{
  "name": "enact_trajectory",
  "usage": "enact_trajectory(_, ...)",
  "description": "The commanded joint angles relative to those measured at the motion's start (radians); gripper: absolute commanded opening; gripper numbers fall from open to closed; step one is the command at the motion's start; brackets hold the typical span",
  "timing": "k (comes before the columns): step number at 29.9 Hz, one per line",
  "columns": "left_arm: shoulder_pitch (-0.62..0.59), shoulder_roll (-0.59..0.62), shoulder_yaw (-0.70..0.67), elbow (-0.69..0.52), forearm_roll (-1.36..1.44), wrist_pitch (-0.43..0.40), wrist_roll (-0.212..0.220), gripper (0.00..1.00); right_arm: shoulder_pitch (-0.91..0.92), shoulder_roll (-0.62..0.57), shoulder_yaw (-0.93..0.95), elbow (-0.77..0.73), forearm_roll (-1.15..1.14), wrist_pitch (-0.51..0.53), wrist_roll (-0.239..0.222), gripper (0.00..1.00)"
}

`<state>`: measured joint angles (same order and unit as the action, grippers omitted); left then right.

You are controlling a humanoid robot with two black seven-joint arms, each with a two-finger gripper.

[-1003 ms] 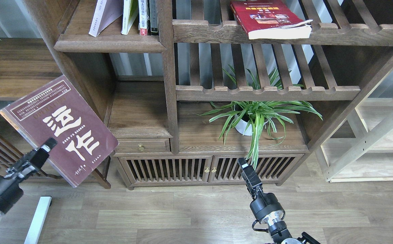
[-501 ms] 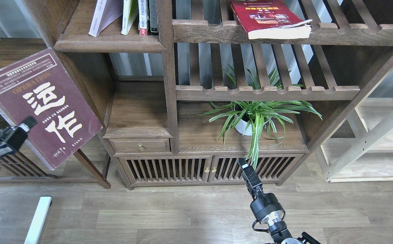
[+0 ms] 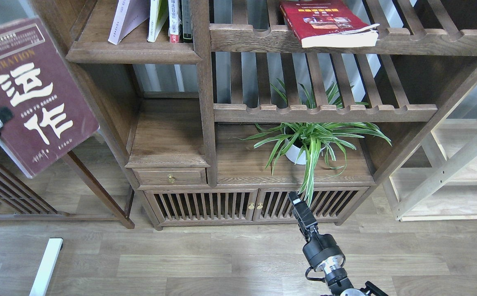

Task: Organize books on shelf
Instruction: 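Raise the dark red book with the left gripper toward the top shelf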

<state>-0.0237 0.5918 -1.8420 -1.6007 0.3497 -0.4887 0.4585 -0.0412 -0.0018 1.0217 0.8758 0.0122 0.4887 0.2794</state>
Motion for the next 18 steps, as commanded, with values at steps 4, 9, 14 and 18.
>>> enact_trajectory(4,-0.133,0.082,0.046,0.013,-0.001,0.0,0.028,0.0,-0.002,0.002,0.0,0.0,0.0,0.0,0.0,0.95)
enact_trajectory(9,-0.208,0.125,0.101,0.016,-0.043,0.0,0.03,0.0,0.0,0.002,0.0,0.002,0.0,0.0,0.001,0.95)
enact_trajectory(14,-0.306,0.131,0.147,0.048,-0.051,0.0,0.03,0.01,-0.002,0.002,0.001,0.002,0.003,0.0,0.006,0.95)
enact_trajectory(18,-0.366,0.131,0.17,0.057,-0.051,0.0,0.03,0.01,0.0,0.002,0.001,0.002,0.003,0.0,0.006,0.95)
